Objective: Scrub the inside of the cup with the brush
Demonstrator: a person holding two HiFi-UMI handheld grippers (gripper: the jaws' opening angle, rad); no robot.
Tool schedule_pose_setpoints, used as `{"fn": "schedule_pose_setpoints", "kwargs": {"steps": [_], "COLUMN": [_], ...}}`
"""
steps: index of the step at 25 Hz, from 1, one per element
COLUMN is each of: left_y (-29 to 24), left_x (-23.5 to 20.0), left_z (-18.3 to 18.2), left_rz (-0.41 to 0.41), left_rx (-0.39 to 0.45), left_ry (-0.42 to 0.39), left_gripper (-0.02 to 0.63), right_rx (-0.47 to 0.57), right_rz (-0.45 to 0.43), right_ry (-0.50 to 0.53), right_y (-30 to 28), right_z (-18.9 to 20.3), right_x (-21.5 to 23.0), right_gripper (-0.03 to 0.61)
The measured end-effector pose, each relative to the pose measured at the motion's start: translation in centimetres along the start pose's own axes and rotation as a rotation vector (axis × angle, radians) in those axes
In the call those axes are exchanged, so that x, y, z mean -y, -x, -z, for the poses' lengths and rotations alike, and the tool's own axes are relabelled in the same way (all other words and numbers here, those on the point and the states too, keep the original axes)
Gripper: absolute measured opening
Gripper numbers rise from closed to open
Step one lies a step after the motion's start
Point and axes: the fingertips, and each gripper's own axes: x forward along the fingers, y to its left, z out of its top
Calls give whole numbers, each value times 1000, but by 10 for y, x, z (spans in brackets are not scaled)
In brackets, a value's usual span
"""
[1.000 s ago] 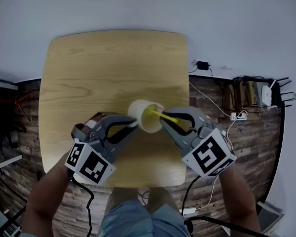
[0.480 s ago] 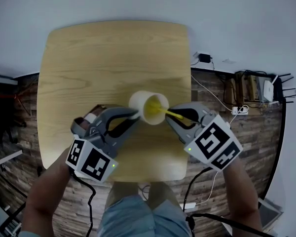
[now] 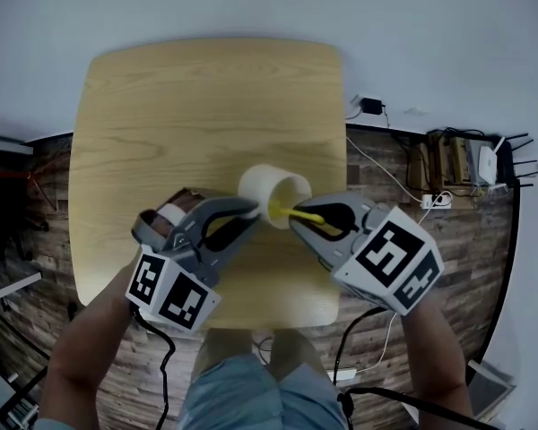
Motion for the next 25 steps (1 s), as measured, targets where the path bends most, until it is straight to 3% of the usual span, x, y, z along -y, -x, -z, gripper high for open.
{"fn": "schedule_pose_setpoints", "kwargs": {"steps": [6, 16, 25], "left_y": [-1, -3, -4], "left_x": [3, 0, -1], "left_z": [-1, -2, -2], "left_rz": [24, 4, -18], "left_rx": [-6, -11, -12], "left_ry": [-20, -28, 16], "left_gripper": [74, 75, 74], "right_rx": [80, 74, 25], "right_rz": [102, 272, 277], "right_ry": [-18, 43, 6], "right_y": [18, 35, 30], "right_z": [-22, -17, 14], "right_x": [8, 25, 18], "right_gripper": [38, 38, 38]}}
